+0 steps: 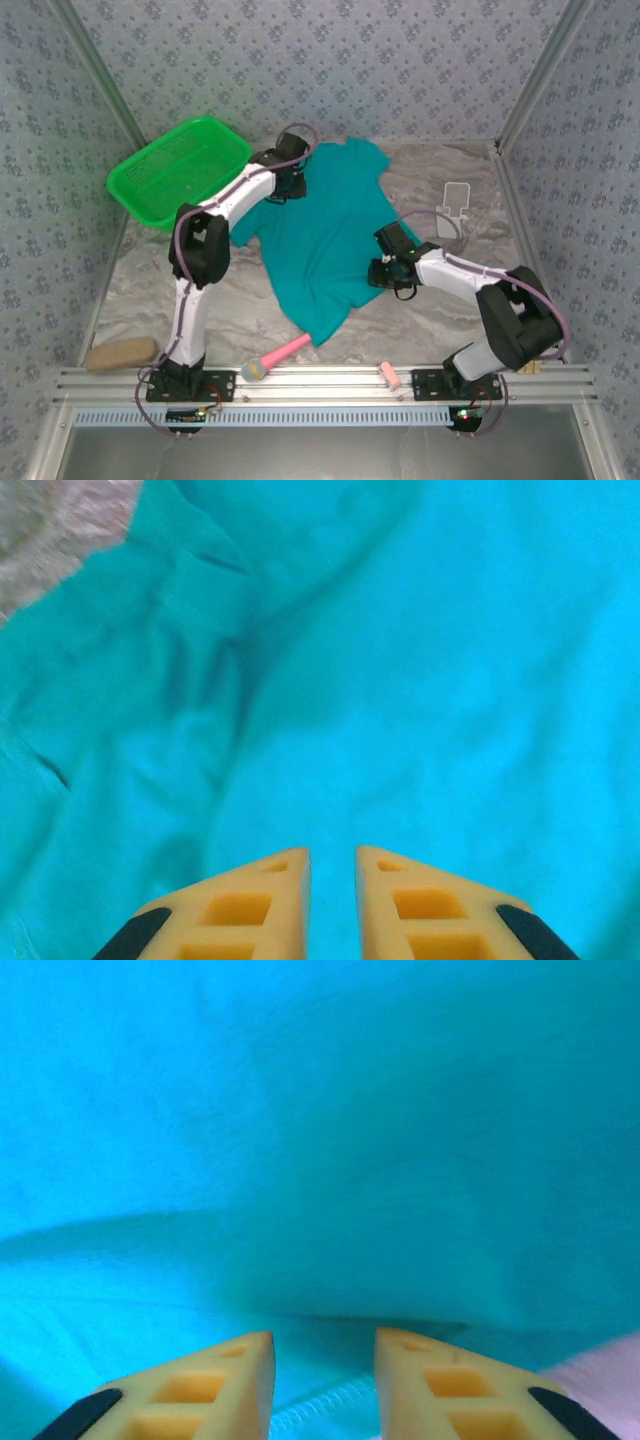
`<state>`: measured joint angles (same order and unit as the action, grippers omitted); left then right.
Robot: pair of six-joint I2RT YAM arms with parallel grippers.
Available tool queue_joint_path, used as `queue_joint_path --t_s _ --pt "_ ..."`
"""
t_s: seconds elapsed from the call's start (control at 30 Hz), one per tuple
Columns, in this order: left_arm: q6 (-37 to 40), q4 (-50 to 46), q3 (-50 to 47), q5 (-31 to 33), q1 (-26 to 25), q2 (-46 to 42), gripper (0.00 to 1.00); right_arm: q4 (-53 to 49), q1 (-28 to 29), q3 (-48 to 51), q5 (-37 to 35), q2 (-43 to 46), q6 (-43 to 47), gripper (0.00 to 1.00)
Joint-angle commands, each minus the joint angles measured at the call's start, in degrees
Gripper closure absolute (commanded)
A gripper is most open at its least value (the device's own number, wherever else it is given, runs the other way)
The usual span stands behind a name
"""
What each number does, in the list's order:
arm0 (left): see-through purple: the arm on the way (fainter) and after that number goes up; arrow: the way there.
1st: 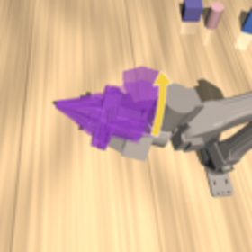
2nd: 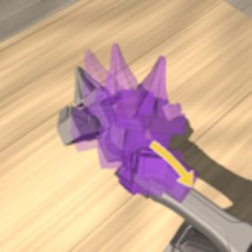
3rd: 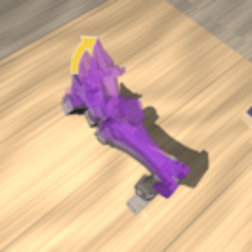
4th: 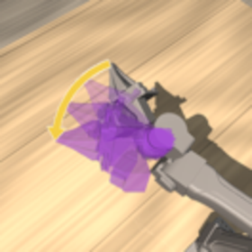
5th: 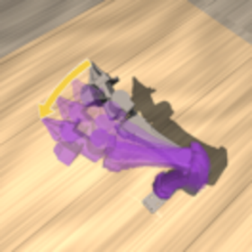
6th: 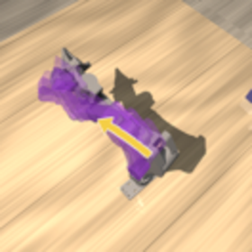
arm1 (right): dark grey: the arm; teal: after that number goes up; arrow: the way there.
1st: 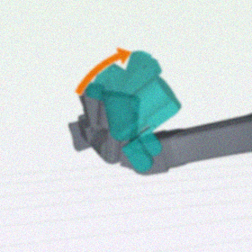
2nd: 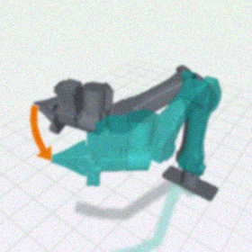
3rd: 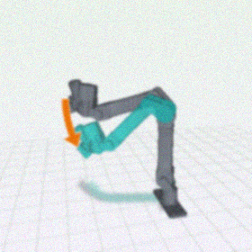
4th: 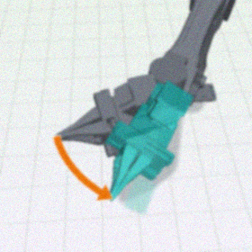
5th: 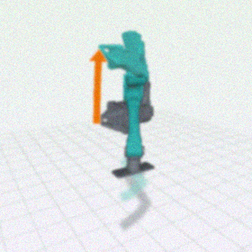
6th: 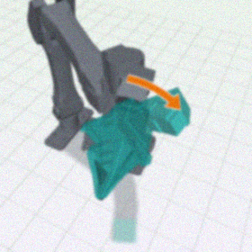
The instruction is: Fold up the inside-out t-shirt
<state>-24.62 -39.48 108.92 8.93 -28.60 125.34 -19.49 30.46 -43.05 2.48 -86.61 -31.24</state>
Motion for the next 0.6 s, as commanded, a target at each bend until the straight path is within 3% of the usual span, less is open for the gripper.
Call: queue_joint_path --t_s 0.0,0.2,0.4,0.5,0.57 --pt "-0.61 3.37 -3.18 -0.76 1.18 1.39 0.83 2.43 0.18 -0.98 -2.01 -4.45 1.86 0.83" --pt "-0.22 3.00 4.34 -2.49 0.76 9.62 0.85 -6.75 5.63 0.59 -0.94 -0.59 -3.85 1.00" --pt "0.06 -1.71 21.98 -6.39 -0.29 22.17 0.87 -9.95 12.40 0.61 4.23 5.48 -10.93 1.00" --pt "1.43 -3.74 34.04 -8.02 -0.91 29.81 0.87 -7.88 11.38 0.21 6.19 7.35 -10.99 1.00" --pt "2.22 -3.36 40.33 -9.06 -1.19 33.74 0.85 -7.59 9.49 -1.04 7.24 7.89 -9.20 0.95"
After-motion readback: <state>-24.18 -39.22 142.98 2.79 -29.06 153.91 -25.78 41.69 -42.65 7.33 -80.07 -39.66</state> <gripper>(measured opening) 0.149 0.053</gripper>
